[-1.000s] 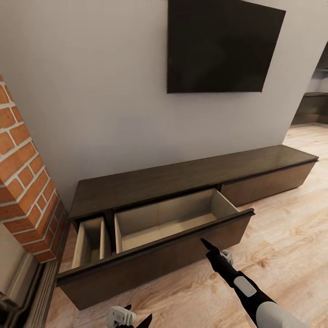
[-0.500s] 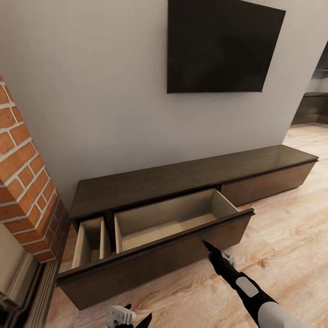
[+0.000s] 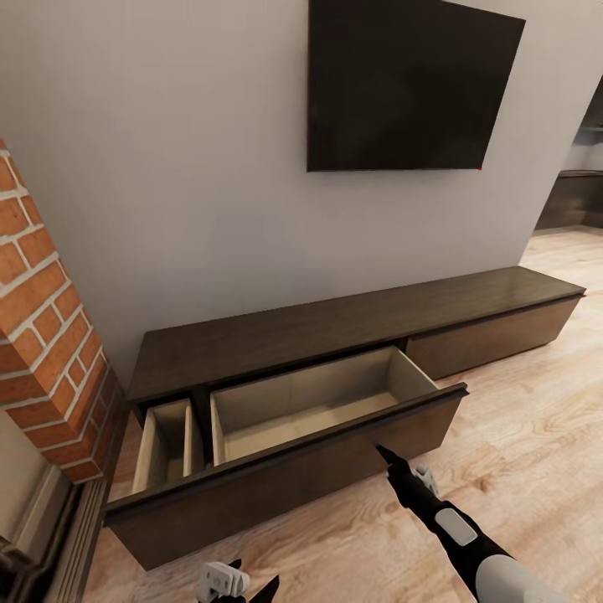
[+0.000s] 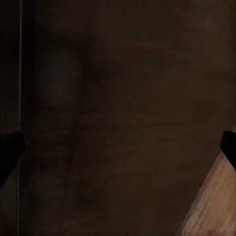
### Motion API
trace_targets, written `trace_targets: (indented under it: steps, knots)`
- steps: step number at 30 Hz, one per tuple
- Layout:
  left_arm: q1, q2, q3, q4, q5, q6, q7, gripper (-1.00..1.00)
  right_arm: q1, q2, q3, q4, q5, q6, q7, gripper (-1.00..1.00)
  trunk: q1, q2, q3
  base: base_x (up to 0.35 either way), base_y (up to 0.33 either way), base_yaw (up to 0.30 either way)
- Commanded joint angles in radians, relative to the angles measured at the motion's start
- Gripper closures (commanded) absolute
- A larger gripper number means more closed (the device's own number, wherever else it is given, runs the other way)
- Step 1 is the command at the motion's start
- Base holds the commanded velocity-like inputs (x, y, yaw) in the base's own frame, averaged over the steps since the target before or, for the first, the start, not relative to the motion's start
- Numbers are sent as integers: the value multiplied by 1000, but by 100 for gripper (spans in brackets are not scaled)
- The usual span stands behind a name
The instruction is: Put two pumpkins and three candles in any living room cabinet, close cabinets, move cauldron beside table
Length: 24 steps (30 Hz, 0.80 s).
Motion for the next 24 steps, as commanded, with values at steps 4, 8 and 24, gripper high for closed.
trace_targets:
  steps: [4,8,24]
  knots:
    - [0,0,0,0,10,8,-2,-100,0,-2,-4,0,-8,10,1,-100,0,0,-1,0,0,0]
    - [0,0,0,2,8,7,-1,-100,0,-8,-5,0,-8,11,1,-100,0,0,-1,0,0,0]
    - [-1,0,1,-4,13,20,0,-100,0,-12,-8,-3,-8,67,9,-100,0,0,-1,0,0,0]
